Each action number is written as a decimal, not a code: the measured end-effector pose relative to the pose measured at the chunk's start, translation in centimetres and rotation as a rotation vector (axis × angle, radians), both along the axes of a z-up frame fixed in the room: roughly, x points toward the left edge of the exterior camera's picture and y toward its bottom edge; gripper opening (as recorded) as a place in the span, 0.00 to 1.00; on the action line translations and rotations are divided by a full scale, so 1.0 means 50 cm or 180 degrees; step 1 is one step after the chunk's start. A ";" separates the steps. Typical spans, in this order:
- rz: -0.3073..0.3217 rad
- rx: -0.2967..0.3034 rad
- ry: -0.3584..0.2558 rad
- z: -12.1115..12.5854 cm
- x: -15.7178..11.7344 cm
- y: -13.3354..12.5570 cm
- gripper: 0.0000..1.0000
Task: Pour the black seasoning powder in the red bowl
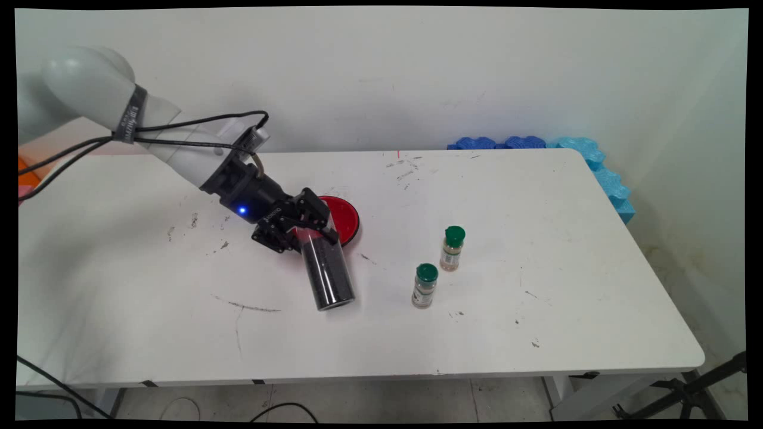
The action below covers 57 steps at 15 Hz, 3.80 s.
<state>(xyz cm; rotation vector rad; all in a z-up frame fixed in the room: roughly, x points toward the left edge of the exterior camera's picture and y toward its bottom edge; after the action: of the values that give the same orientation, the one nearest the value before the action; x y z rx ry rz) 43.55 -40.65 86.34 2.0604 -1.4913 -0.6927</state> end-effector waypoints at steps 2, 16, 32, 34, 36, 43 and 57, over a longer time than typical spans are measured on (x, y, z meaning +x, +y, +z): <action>0.0104 0.0101 0.0071 -0.008 -0.003 -0.008 0.00; 0.0705 0.0704 0.0563 -0.029 -0.010 -0.043 0.00; 0.1405 0.1321 0.1029 -0.021 0.023 -0.051 0.00; 0.1482 0.1373 0.1078 -0.019 0.026 -0.052 0.00; 0.1552 0.1420 0.1122 -0.016 0.030 -0.052 0.00; 0.1797 0.1572 0.1257 -0.009 0.036 -0.050 0.00; 0.2124 0.1745 0.1435 -0.010 0.048 -0.056 0.00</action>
<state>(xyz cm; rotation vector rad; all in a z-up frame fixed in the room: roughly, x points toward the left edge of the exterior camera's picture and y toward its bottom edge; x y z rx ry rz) 45.94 -43.46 85.86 2.3626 -0.3322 -1.2513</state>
